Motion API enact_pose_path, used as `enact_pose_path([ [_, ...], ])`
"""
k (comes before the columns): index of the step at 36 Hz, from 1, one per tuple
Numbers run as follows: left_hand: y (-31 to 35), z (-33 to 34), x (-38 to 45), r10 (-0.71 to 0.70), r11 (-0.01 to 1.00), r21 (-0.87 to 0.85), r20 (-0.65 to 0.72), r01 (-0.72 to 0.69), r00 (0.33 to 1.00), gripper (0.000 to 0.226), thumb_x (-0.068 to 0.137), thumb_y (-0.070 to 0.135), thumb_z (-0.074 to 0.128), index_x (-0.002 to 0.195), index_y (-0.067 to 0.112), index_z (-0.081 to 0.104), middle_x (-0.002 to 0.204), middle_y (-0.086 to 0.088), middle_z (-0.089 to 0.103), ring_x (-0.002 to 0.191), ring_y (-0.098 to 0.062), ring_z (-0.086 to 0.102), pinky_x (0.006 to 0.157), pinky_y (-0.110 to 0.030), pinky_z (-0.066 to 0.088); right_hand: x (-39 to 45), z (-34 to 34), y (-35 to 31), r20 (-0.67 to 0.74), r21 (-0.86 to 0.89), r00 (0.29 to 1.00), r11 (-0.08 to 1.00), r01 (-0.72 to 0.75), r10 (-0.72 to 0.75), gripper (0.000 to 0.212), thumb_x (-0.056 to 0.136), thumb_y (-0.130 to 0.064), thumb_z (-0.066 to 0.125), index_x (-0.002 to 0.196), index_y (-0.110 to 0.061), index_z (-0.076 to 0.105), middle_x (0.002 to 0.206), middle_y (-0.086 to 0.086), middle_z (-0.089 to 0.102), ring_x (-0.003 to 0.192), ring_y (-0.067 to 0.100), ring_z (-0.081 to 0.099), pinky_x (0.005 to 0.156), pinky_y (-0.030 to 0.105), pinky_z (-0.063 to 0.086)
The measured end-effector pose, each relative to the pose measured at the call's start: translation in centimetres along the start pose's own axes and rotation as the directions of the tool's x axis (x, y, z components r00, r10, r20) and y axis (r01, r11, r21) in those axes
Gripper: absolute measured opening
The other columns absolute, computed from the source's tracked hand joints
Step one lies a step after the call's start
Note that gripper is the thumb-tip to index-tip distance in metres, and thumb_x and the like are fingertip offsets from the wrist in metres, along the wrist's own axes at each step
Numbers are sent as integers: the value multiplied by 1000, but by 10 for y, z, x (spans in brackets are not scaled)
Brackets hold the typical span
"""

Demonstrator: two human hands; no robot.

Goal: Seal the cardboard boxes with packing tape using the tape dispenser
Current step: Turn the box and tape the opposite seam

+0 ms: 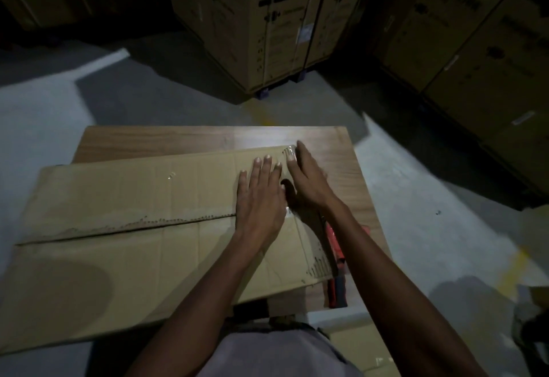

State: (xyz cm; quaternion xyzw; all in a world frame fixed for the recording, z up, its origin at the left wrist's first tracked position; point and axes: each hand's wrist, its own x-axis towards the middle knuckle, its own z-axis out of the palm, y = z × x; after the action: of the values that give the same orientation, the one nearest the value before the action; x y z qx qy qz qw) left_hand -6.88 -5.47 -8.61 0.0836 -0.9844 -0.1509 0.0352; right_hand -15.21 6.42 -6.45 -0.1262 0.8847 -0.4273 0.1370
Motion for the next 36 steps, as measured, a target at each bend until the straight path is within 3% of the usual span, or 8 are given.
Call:
enact_pose_path([
  [6, 1, 1, -1, 6, 1000, 8, -13, -6, 1000, 57, 108, 39, 13, 163, 23, 12, 171, 0, -3, 157, -19, -9, 126, -47, -3, -7, -6, 2, 227, 518, 962, 817, -254, 155, 72, 107, -68, 16, 158, -26, 43, 163, 5, 44, 148, 15, 42, 120, 36, 33],
  [10, -1, 2, -1, 3, 1000, -6, -26, -3, 1000, 57, 108, 38, 16, 162, 22, 17, 171, 0, 1, 157, -19, -6, 125, -46, -4, -35, -3, 25, 282, 517, 933, 784, -343, 223, 84, 100, -74, 6, 155, -27, 47, 143, 9, 65, 132, 26, 62, 111, 41, 49],
  [14, 0, 2, -3, 3, 1000, -20, -29, -4, 1000, 56, 108, 38, 16, 162, 22, 18, 171, 0, 1, 157, -18, -6, 124, -45, -6, -64, -12, 47, 408, 402, 876, 811, -425, 257, 100, 89, -82, 7, 150, -18, 53, 140, 9, 68, 134, 24, 61, 116, 39, 44],
  [18, 0, -1, -1, 1, 1000, -18, -23, -1, 1000, 55, 109, 37, 18, 162, 23, 18, 171, -1, 1, 157, -19, -5, 124, -46, -5, -77, -21, 35, 270, 477, 916, 786, -394, 296, 86, 96, -76, -6, 168, -33, 12, 175, -6, 10, 161, 18, 10, 131, 53, 5],
  [20, 0, -1, -3, 1, 1000, -23, -24, -2, 1000, 55, 109, 36, 20, 162, 22, 18, 171, -1, 2, 157, -20, -5, 125, -47, -4, -88, -16, 24, 232, 524, 935, 776, -352, 268, 78, 98, -75, -5, 166, -39, 7, 174, -13, 3, 158, 9, 6, 129, 44, 4],
  [25, 0, -1, -2, 5, 1000, -23, -19, -6, 1000, 54, 109, 35, 22, 162, 23, 18, 171, -1, 3, 158, -20, -3, 125, -47, -2, -123, 0, 28, 86, 392, 928, 844, -367, 363, 58, 112, -54, 17, 167, -35, 14, 175, -8, 7, 161, 15, 6, 128, 38, 3],
  [30, -2, -3, -1, 18, 1000, 5, -15, -18, 1000, 54, 109, 35, 24, 162, 22, 19, 171, -2, 5, 158, -21, 0, 125, -48, 1, -171, -7, 54, 266, 563, 901, 703, -435, 343, 85, 98, -70, -1, 155, -27, 45, 152, 0, 58, 137, 15, 57, 107, 29, 51],
  [36, -2, -3, -1, 30, 999, -18, -22, -30, 999, 54, 109, 34, 27, 161, 21, 22, 171, -3, 9, 158, -23, 4, 124, -48, 0, -196, -17, 53, 176, 611, 894, 667, -427, 411, 99, 88, -77, 7, 160, -19, 39, 156, 2, 54, 145, 23, 50, 123, 48, 35],
])
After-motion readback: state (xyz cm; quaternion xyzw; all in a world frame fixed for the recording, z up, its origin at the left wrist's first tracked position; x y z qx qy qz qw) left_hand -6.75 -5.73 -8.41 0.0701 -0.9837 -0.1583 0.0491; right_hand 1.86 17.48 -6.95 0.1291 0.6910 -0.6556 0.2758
